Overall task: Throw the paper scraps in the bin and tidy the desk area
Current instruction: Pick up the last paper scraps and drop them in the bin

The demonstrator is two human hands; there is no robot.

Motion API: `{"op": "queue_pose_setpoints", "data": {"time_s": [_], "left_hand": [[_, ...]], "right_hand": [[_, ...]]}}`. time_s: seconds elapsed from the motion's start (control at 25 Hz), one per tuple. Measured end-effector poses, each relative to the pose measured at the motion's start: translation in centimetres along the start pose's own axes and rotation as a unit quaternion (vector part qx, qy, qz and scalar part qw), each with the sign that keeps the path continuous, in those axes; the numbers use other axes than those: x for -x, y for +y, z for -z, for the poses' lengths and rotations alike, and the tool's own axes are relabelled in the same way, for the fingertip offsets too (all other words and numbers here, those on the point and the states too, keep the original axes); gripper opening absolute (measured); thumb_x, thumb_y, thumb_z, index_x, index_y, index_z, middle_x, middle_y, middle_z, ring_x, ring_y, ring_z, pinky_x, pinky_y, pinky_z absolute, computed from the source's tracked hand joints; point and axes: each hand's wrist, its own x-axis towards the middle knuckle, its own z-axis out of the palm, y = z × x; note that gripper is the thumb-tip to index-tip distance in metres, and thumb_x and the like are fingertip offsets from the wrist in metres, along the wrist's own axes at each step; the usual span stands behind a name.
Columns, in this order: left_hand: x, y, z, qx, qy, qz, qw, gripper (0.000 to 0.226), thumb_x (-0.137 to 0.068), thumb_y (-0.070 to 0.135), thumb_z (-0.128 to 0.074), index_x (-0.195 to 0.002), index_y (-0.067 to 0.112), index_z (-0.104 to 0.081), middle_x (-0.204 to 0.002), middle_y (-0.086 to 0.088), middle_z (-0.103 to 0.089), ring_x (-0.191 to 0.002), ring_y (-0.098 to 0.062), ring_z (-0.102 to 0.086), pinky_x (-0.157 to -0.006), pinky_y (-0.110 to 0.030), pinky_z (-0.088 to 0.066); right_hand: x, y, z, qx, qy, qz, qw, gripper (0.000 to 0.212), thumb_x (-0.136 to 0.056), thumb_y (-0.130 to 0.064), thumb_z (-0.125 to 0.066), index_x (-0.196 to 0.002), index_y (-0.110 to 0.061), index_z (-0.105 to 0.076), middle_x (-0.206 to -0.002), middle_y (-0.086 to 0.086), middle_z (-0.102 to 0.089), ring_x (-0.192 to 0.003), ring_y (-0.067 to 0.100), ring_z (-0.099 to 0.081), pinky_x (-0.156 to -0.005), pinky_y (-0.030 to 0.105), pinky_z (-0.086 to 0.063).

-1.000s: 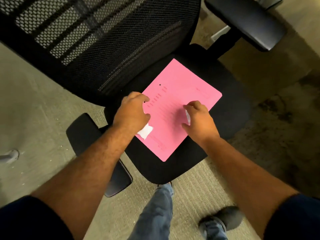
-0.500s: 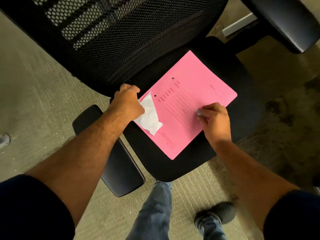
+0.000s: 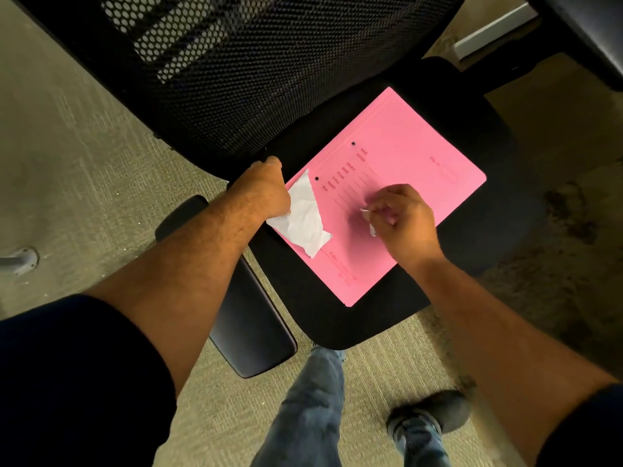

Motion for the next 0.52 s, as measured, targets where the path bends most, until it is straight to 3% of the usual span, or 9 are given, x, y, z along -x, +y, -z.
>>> {"op": "queue_pose_setpoints", "data": {"time_s": [0.12, 0.2, 0.32, 0.36, 0.48, 0.52], "left_hand": [[-0.2, -0.2, -0.2, -0.049, -0.029, 0.013, 0.998, 0.091, -0.084, 0.012, -0.083, -0.158, 0.014, -0.031, -0.155, -0.014, -0.040, -0.138, -0.037, -0.049, -0.108, -0.054, -0.051], [-0.2, -0.2, -0.3, -0.060, -0.040, 0.018, 0.997, 0.096, -0.083, 0.016, -0.086, -0.160, 0.013, -0.028, -0.157, -0.015, -0.034, -0.140, -0.038, -0.047, -0.109, -0.055, -0.049], [-0.6, -0.3, -0.5, -0.044, -0.033, 0.022, 0.998, 0.095, -0.083, 0.018, -0.087, -0.159, 0.013, -0.030, -0.156, -0.015, -0.038, -0.138, -0.037, -0.049, -0.108, -0.052, -0.051], [-0.7, -0.2, -0.6, -0.032, -0.025, 0.020, 0.999, 0.091, -0.083, 0.018, -0.087, -0.157, 0.014, -0.034, -0.153, -0.015, -0.043, -0.136, -0.037, -0.052, -0.107, -0.051, -0.052], [-1.3, -0.4, -0.6, -0.013, 0.010, 0.010, 1.000, 0.062, -0.089, 0.014, -0.081, -0.144, 0.013, -0.053, -0.140, -0.015, -0.059, -0.126, -0.035, -0.061, -0.101, -0.049, -0.057], [-1.5, -0.4, -0.5, -0.018, 0.014, 0.006, 1.000, 0.052, -0.090, 0.013, -0.080, -0.138, 0.012, -0.059, -0.135, -0.014, -0.063, -0.122, -0.034, -0.064, -0.099, -0.048, -0.058]], "right_hand": [[-0.6, -3.0, -2.7, 0.004, -0.074, 0.015, 0.997, 0.005, -0.088, -0.009, -0.082, -0.091, -0.013, -0.083, -0.140, 0.001, -0.062, -0.129, 0.022, -0.060, -0.108, 0.042, -0.053], [-0.8, -4.9, -4.0, 0.051, -0.118, 0.056, 0.990, 0.008, -0.087, -0.012, -0.083, -0.093, -0.018, -0.083, -0.157, 0.000, -0.052, -0.145, 0.024, -0.046, -0.117, 0.038, -0.042], [-1.5, -6.5, -6.1, 0.119, -0.166, 0.091, 0.975, 0.015, -0.089, -0.014, -0.083, -0.102, -0.019, -0.084, -0.168, 0.000, -0.039, -0.155, 0.025, -0.033, -0.120, 0.035, -0.036], [-1.7, -6.8, -6.7, 0.113, -0.178, 0.072, 0.975, 0.021, -0.089, -0.013, -0.081, -0.109, -0.022, -0.083, -0.168, -0.002, -0.038, -0.155, 0.026, -0.033, -0.121, 0.035, -0.039], [-2.4, -7.4, -7.6, -0.080, -0.175, -0.120, 0.974, 0.057, -0.089, -0.010, -0.070, -0.138, -0.038, -0.064, -0.161, -0.012, -0.041, -0.145, 0.026, -0.044, -0.109, 0.038, -0.055], [-2.5, -7.3, -7.8, -0.103, -0.165, -0.130, 0.972, 0.061, -0.088, -0.009, -0.069, -0.140, -0.039, -0.060, -0.159, -0.012, -0.043, -0.142, 0.026, -0.047, -0.106, 0.039, -0.057]]}}
